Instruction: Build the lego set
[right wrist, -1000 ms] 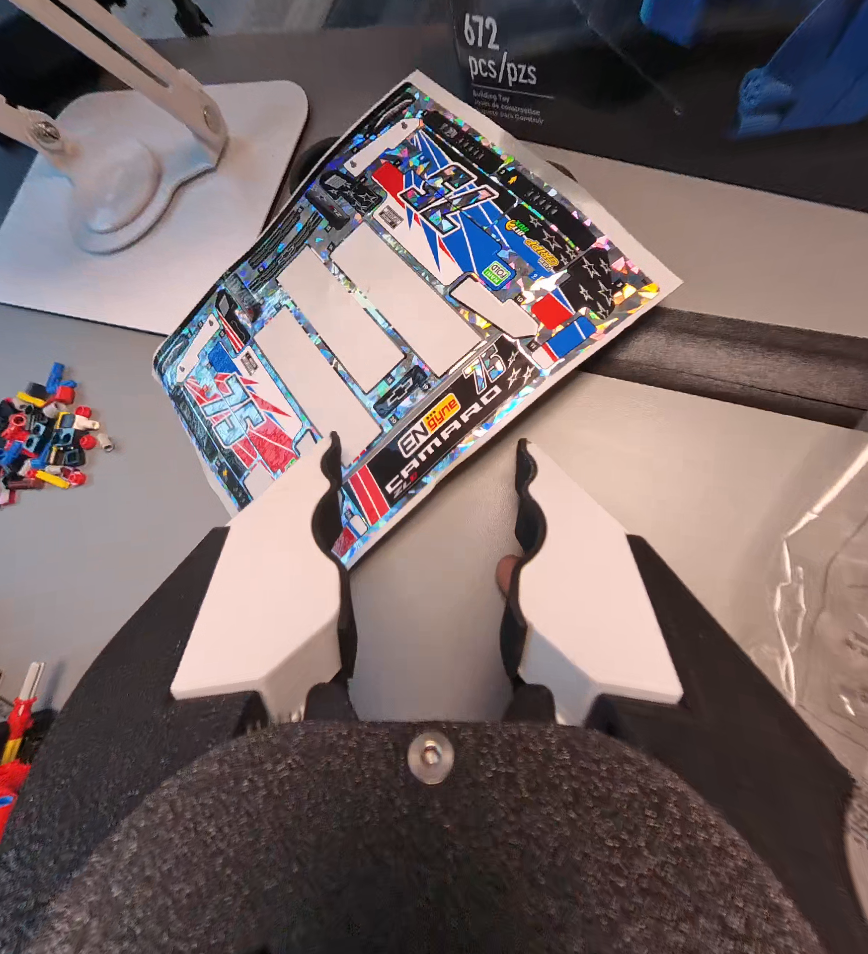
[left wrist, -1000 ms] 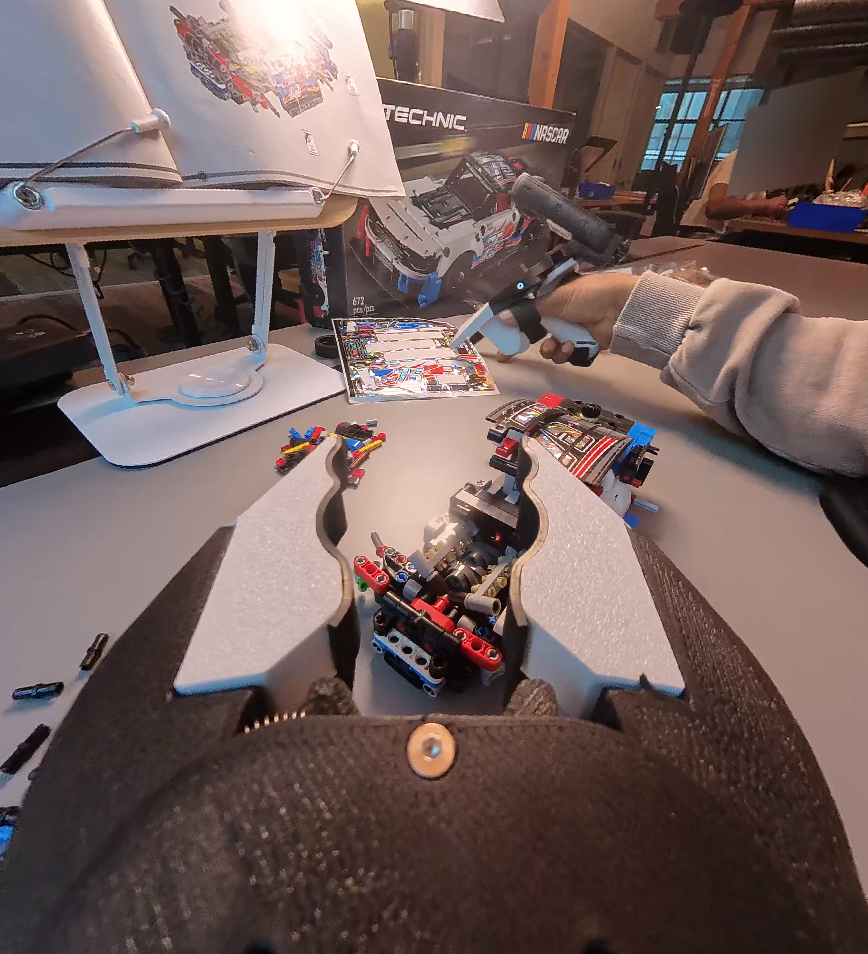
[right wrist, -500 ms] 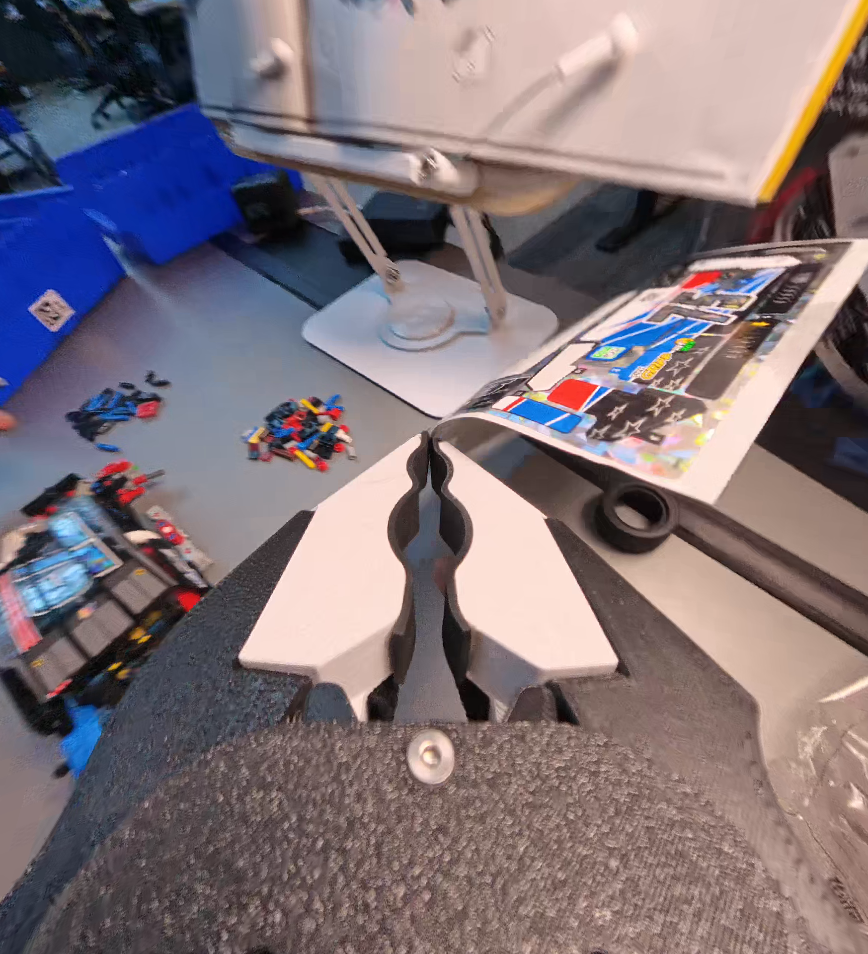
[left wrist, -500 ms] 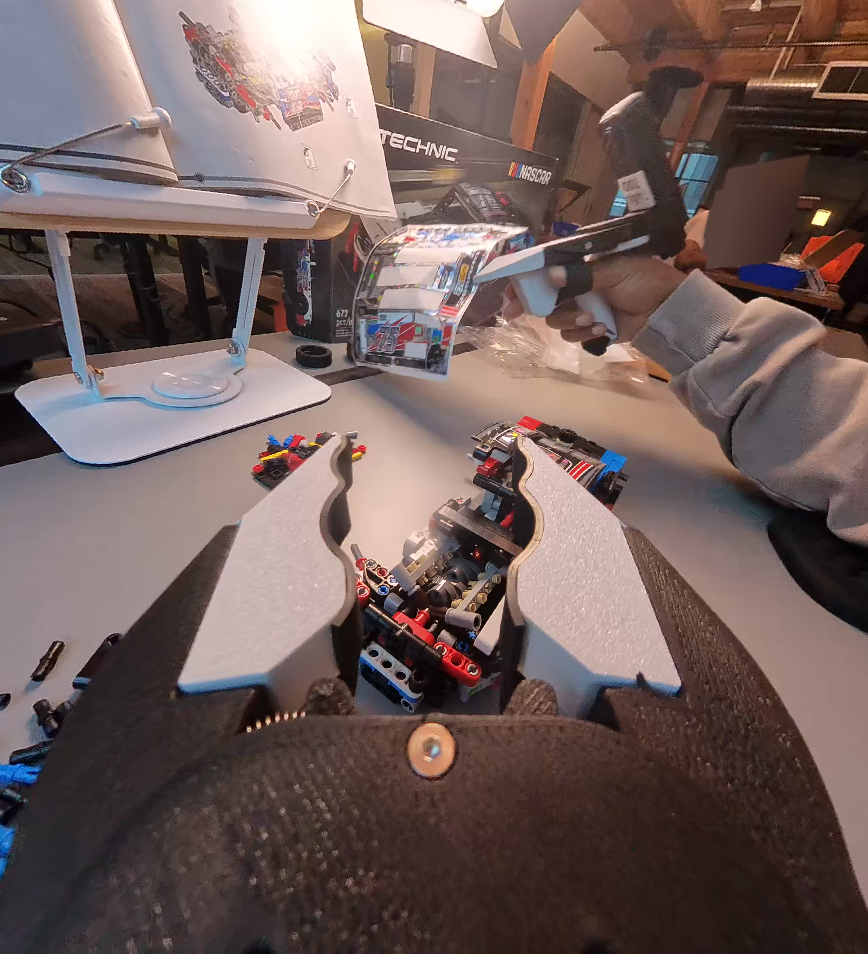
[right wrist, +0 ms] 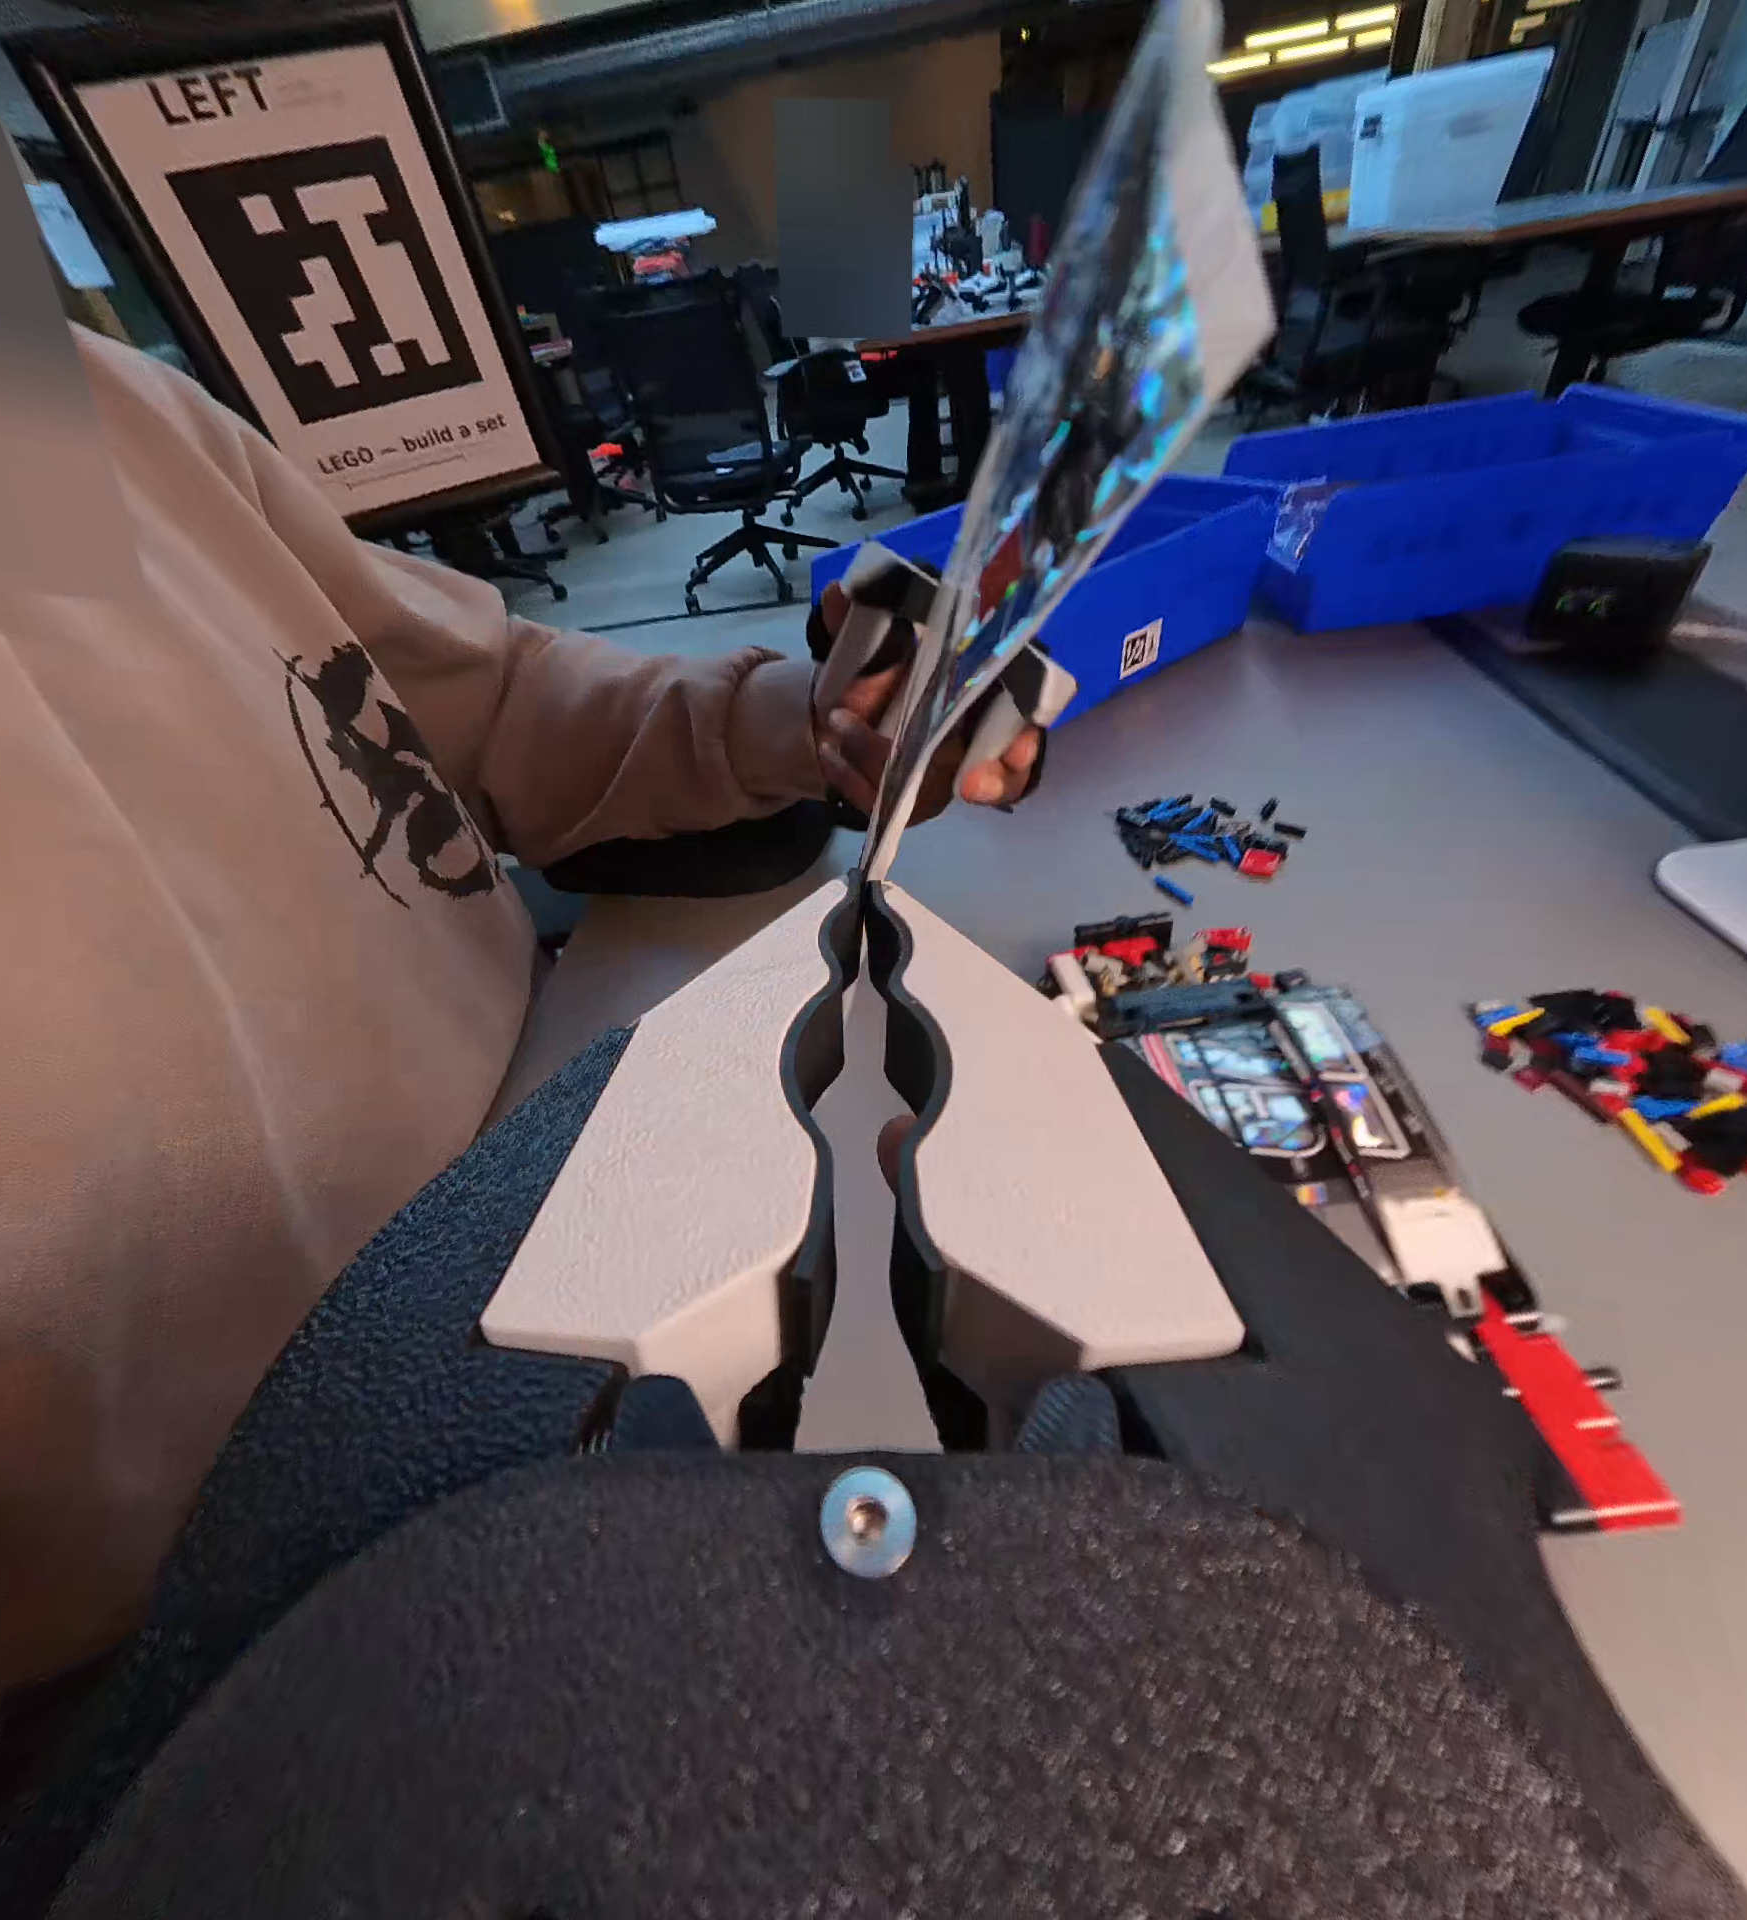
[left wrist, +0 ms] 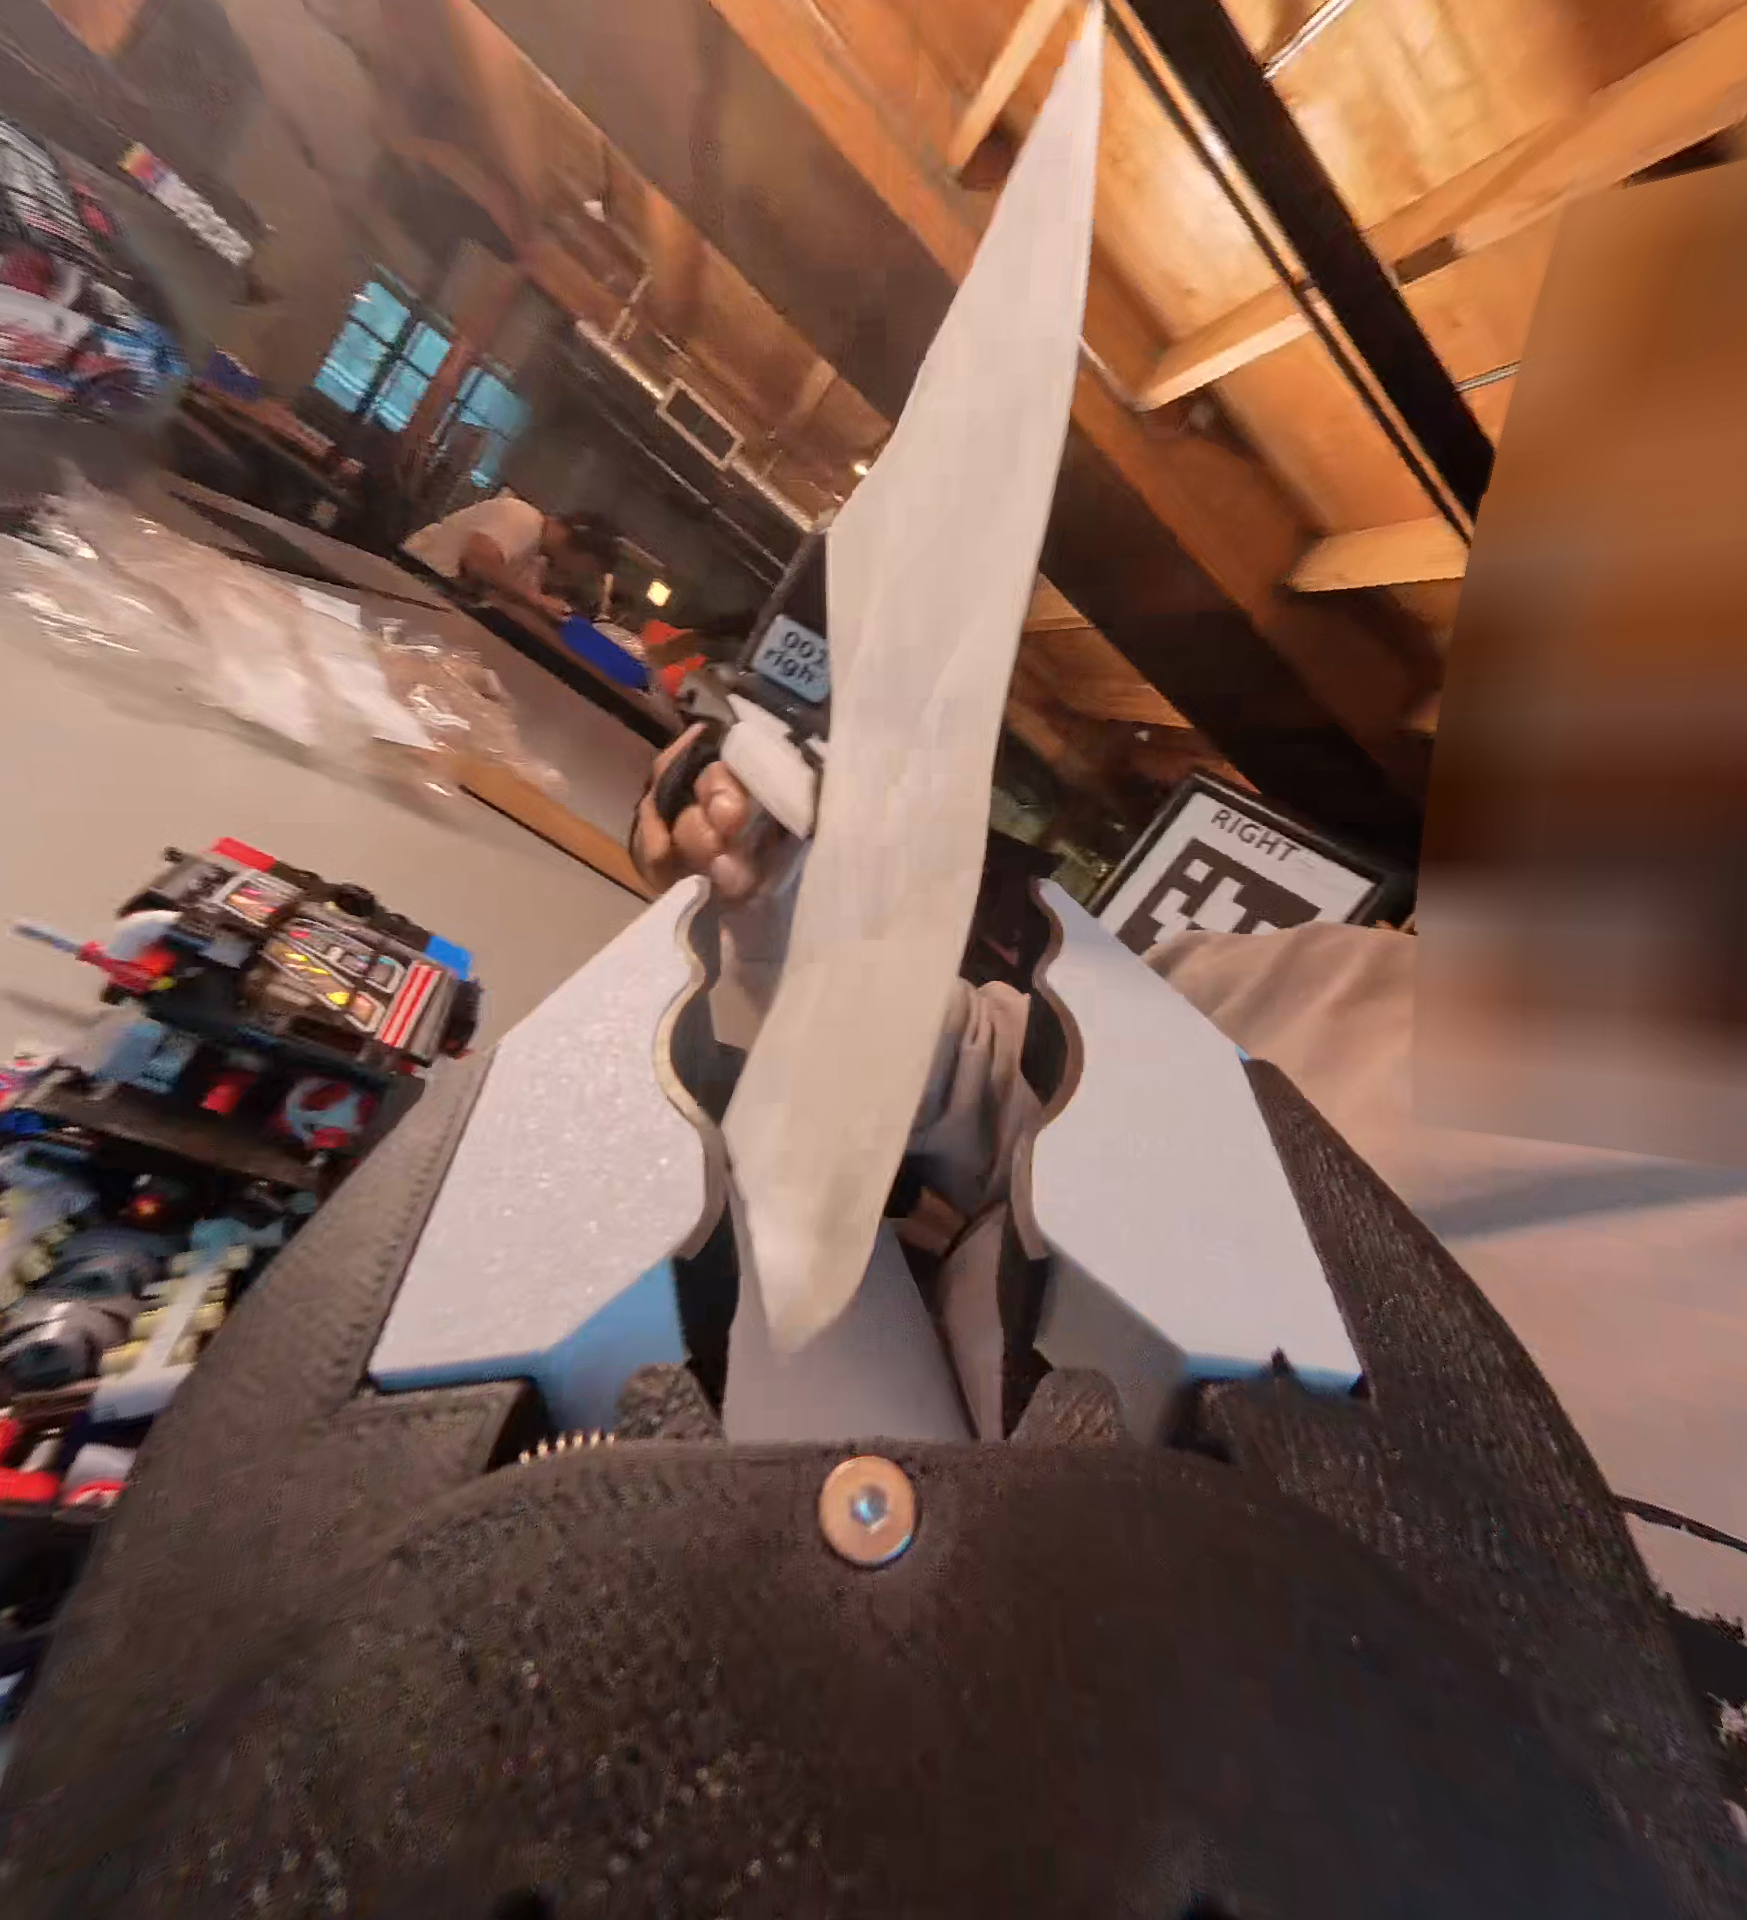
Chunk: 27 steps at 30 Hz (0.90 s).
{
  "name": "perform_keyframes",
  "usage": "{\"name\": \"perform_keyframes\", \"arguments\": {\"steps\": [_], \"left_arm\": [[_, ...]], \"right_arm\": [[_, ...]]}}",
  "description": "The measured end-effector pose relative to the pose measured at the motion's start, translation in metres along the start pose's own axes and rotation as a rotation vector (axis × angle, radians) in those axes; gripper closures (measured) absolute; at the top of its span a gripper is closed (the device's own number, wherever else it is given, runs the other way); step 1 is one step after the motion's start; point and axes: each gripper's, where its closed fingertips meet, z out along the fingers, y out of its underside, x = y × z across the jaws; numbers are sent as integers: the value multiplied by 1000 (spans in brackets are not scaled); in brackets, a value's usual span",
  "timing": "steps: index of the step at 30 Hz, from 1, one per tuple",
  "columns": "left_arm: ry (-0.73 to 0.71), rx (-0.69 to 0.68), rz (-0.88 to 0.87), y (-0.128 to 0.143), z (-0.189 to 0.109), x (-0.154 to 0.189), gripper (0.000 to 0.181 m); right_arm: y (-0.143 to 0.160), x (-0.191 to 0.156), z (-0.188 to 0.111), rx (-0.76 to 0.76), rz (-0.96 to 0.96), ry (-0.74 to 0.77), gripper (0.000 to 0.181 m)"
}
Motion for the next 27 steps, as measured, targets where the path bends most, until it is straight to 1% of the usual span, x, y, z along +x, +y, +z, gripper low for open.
{"name": "perform_keyframes", "arguments": {"steps": [1, 3, 4, 5, 6, 7, 8, 10, 11, 12, 13, 14, 15, 16, 17, 19, 24, 27], "left_arm": [[11, 5, 0, 6, 1, 3, 139], [-57, -1, 64, 15, 1, -3, 176], [-95, 1, 93, 14, 0, -6, 181], [-140, 4, 108, 10, -2, -10, 181], [-181, 10, 131, 4, -6, -12, 181], [-217, 34, 169, -5, -12, -13, 181], [-250, 77, 196, -16, -20, -14, 181], [-281, 163, 188, -35, -36, -16, 181], [-279, 184, 179, -40, -42, -16, 181], [-284, 198, 182, -44, -46, -16, 181], [-290, 207, 187, -46, -50, -17, 181], [-287, 211, 186, -47, -51, -17, 181], [-279, 213, 180, -47, -52, -17, 181], [-275, 213, 174, -46, -52, -18, 181], [-272, 210, 169, -45, -51, -19, 181], [-276, 197, 165, -42, -50, -21, 181], [-278, 203, 157, -41, -53, -23, 181], [-283, 209, 166, -44, -57, -22, 181]], "right_arm": [[12, -3, 4, -9, 30, -2, 181], [26, -6, 14, 16, 75, 10, 181], [31, -3, 18, 27, 89, 33, 181], [36, 2, 20, 23, 89, 70, 181], [39, 12, 20, 16, 67, 134, 181], [40, 27, 17, 4, 24, 231, 181], [42, 44, 10, -31, -37, 339, 171], [57, 78, -9, -178, -185, 555, 140], [67, 89, -15, -270, -253, 626, 118], [77, 94, -16, -346, -306, 654, 103], [88, 96, -13, -417, -346, 658, 95], [99, 100, -9, -487, -384, 665, 91], [109, 104, -5, -544, -420, 669, 92], [115, 106, 1, -572, -442, 663, 96], [120, 105, 9, -581, -437, 627, 104], [119, 111, 13, -575, -421, 637, 108], [118, 130, 3, -570, -392, 715, 111], [118, 137, -6, -545, -391, 707, 110]]}}
